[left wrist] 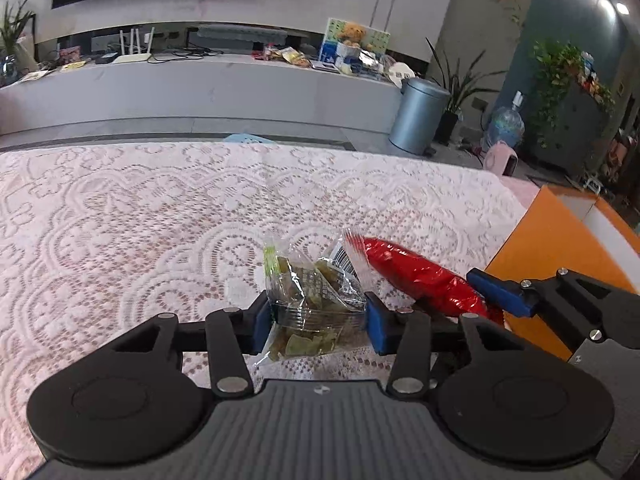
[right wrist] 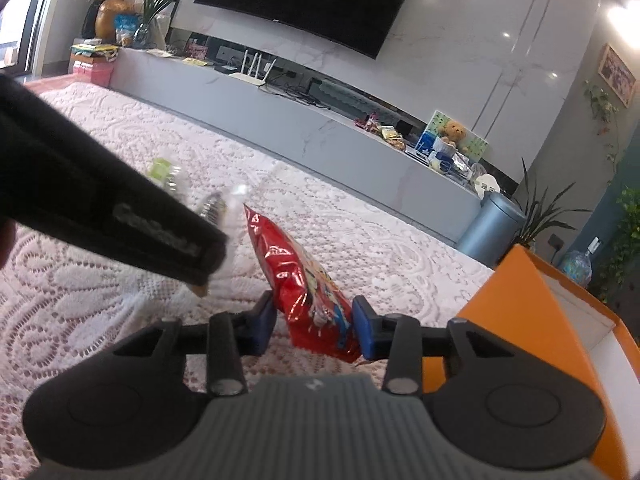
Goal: Organize snacks
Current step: 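Grasp the clear green snack bag with left tool while right tool grasps the red chip bag, then lift both bags and carry them over the orange box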
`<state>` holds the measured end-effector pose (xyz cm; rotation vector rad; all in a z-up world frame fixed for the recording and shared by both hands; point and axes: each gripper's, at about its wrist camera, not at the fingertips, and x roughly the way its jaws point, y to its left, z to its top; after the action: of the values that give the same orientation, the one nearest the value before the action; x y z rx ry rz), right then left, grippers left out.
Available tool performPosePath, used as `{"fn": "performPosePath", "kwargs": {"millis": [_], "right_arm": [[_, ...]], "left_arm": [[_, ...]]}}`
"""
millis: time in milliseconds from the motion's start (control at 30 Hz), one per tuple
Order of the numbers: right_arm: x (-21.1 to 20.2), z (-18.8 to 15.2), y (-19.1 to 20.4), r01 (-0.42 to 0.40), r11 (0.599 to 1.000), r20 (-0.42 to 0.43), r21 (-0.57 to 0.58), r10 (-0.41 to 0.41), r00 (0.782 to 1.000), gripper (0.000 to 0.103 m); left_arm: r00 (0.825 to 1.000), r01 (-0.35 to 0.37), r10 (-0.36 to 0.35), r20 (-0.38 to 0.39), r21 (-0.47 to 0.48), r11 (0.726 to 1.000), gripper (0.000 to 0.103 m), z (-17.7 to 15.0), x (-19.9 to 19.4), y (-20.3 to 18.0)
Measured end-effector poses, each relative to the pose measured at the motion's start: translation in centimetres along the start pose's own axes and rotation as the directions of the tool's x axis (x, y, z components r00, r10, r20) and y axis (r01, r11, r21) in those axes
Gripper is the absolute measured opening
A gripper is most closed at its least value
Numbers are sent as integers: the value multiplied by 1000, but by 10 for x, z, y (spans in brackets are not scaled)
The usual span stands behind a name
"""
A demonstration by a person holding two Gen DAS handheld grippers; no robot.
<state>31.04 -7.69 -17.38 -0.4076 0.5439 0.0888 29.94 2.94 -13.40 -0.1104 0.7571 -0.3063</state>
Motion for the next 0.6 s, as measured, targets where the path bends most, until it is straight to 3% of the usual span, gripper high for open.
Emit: {"fn": "performPosePath", "kwargs": {"millis": [267, 367, 600], "right_arm": [[-32, 7, -15, -41, 996, 9, 83, 41, 999, 37], [-44, 8, -18, -60, 991, -13, 116, 62, 998, 36], [-86, 13, -39, -133, 955, -51, 265, 151, 987, 35]], "left_arm": [[996, -85, 85, 12, 3, 996, 53, 0, -32, -7], [997, -82, 82, 8, -25, 996, 53, -4, -46, -12], [993, -119, 118, -18, -56, 991, 53, -17, -85, -22]]}}
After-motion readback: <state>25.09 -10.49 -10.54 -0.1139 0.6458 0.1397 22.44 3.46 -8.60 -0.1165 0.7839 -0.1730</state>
